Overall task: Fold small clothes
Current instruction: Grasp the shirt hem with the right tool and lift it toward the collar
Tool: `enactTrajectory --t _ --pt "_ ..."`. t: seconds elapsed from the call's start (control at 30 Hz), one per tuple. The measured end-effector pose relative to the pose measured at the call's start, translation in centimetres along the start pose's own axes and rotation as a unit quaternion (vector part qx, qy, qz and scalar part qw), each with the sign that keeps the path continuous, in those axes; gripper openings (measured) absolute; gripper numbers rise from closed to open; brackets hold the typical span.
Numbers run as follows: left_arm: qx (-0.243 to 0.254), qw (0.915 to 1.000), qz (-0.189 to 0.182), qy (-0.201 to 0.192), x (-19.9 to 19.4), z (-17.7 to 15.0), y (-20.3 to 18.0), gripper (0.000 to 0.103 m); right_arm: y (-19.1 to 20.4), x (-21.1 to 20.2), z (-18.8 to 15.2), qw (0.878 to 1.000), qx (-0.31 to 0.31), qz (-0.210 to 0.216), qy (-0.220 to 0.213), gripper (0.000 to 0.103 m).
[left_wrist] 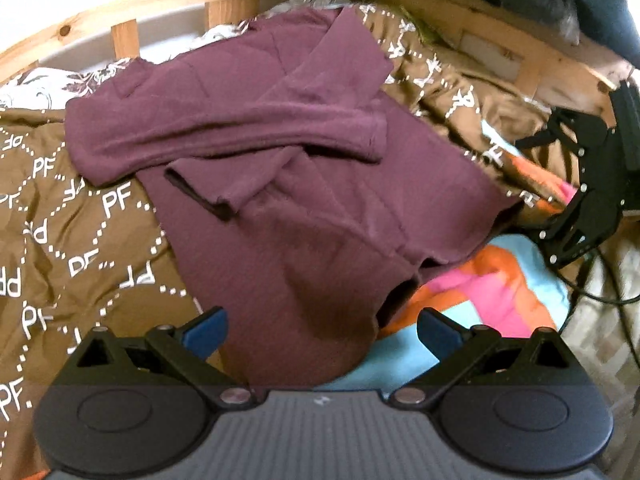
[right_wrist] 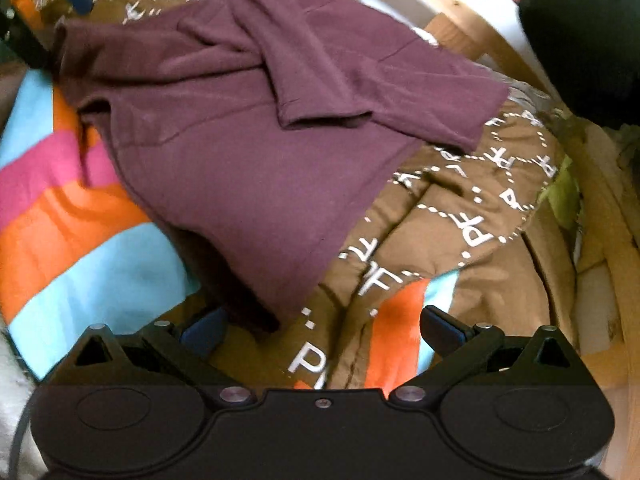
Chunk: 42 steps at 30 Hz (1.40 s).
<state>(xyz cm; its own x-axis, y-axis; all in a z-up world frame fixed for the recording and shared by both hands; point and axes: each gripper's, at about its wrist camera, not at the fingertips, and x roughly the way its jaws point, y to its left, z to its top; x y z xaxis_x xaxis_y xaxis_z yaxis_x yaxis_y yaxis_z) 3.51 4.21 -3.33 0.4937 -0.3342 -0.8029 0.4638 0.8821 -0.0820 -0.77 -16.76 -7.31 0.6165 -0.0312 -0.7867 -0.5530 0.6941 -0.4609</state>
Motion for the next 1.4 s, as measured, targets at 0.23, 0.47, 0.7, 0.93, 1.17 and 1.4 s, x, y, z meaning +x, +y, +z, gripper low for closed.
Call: enactTrajectory --t 0.23,0.47,0.7,0.93,1.17,1.4 --pt "0.028 0.9986 0.044 0.012 1.1 -0.4 -0.7 0.102 1.5 0.9 1.3 0.999 -0.039 -0.018 -0.022 0.102" --pt "0.033 0.9967 0.074 0.007 1.3 0.1 -0.9 0.101 1.6 1.4 1.3 0.998 -0.028 -0.029 -0.052 0.102" --pt "0.046 0.9952 0.087 0.003 1.3 0.0 -1.4 0.1 2.0 1.1 1.2 0.996 -0.03 -0.025 -0.079 0.086" --pt "0.046 0.9955 0.083 0.002 1.3 -0.1 -1.3 0.099 1.9 -0.1 1.8 0.991 -0.01 -0.017 -0.134 0.011" --pt "0.067 0.9903 0.122 -0.004 2.8 0.4 -2.7 0.098 -2.4 -1.7 2.6 0.967 0.155 0.003 -0.204 0.007" --pt "0.104 0.9801 0.169 -0.004 3.6 0.4 -3.7 0.082 -5.7 -2.0 1.4 0.942 0.239 -0.021 -0.234 0.007"
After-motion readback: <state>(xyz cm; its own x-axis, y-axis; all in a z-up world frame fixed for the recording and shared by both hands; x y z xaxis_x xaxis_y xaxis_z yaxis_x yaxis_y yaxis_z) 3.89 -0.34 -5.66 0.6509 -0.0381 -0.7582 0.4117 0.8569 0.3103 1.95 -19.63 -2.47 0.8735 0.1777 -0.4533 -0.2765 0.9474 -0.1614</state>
